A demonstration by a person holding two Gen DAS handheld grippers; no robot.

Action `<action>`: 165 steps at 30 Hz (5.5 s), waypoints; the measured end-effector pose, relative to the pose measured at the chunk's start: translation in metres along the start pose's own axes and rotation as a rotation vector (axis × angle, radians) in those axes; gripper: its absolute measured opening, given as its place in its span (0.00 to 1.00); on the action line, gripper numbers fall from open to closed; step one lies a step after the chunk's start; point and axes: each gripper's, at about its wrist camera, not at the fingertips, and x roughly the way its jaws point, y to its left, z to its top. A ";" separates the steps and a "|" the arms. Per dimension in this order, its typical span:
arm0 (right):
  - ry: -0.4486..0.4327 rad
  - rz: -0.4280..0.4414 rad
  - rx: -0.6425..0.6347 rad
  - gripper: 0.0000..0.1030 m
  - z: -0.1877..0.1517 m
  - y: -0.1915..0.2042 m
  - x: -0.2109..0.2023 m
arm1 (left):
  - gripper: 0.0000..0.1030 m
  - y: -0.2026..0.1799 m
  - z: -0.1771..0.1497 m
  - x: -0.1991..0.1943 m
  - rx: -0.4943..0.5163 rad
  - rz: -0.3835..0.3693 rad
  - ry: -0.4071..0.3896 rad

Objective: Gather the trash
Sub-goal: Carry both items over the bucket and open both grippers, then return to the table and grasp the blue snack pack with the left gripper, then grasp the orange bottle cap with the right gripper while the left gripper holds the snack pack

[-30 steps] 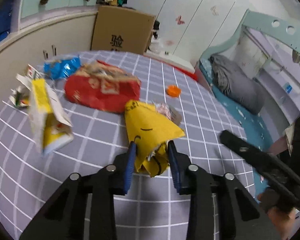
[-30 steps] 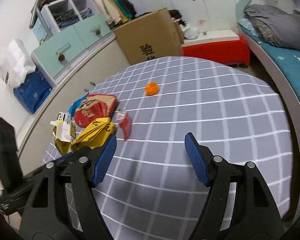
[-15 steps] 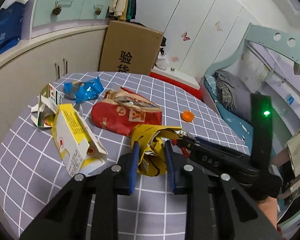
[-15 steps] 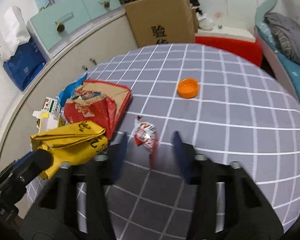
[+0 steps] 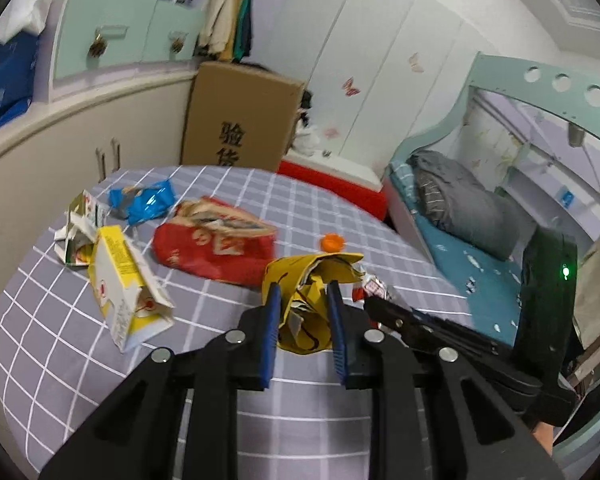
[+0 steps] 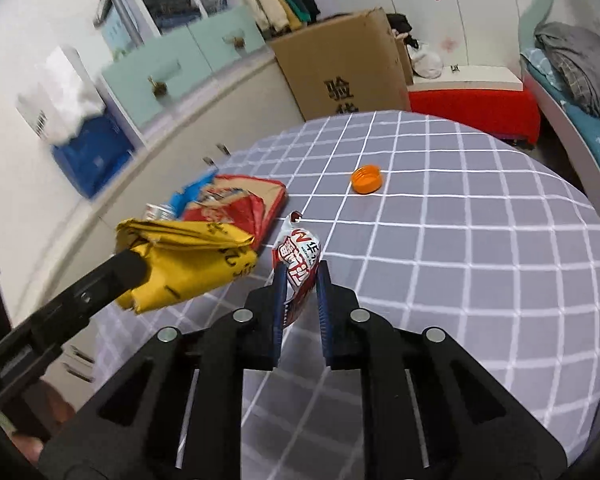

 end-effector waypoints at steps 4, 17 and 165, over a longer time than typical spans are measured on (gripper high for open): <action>-0.087 0.031 0.057 0.15 -0.017 -0.024 -0.055 | 0.22 -0.040 -0.003 -0.018 0.055 -0.049 -0.022; -0.306 -0.151 0.309 0.15 -0.113 -0.164 -0.205 | 0.22 -0.225 -0.081 0.023 0.295 -0.303 0.174; 0.025 -0.184 -0.058 0.30 0.077 -0.031 0.038 | 0.06 0.053 0.145 0.071 0.304 0.309 0.209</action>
